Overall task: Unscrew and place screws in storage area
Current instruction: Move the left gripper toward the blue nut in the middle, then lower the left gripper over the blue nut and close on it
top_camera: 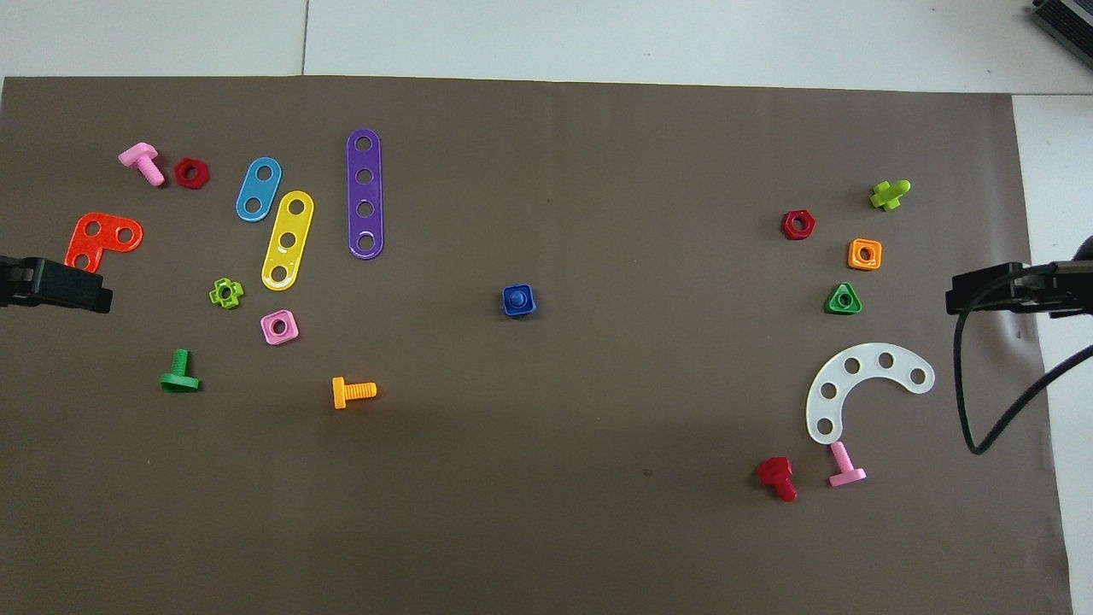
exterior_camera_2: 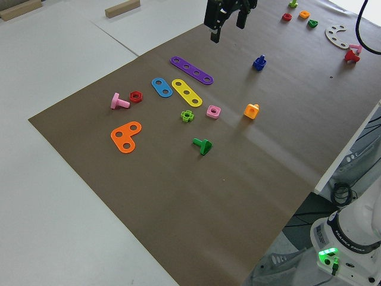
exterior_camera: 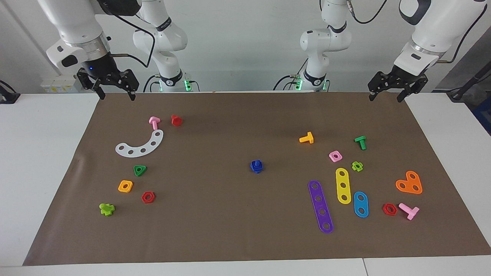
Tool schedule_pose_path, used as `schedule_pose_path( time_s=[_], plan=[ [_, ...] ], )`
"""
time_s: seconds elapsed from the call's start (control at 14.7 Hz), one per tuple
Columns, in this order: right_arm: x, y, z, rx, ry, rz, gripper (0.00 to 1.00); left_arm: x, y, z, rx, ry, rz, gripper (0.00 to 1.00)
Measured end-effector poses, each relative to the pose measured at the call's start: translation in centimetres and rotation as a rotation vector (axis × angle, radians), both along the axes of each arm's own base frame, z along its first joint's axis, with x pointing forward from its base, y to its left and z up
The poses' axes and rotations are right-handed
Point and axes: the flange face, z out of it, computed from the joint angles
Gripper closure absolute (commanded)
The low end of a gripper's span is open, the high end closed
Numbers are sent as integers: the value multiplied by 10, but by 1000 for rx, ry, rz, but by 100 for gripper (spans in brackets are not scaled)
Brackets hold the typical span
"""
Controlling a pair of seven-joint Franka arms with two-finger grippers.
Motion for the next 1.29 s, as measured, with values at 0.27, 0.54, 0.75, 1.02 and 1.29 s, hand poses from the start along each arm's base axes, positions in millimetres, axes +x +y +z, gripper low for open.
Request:
schedule_pose_path(
  time_s=[0.27,0.54,0.75,1.02,1.29],
  plan=[
    [0,0,0,0,0,0,0,0,0,-1,0,1,1,0],
    [0,0,0,0,0,0,0,0,1,-2,0,3,2,0],
    [0,0,0,0,0,0,0,3,-17,-7,0,-21,-31,0],
    [0,0,0,0,0,0,0,-1,-83,-28,-1,-35,-93,0],
    [0,0,0,0,0,0,0,-2,-154,-62,-7,-50,-122,0]
  ],
)
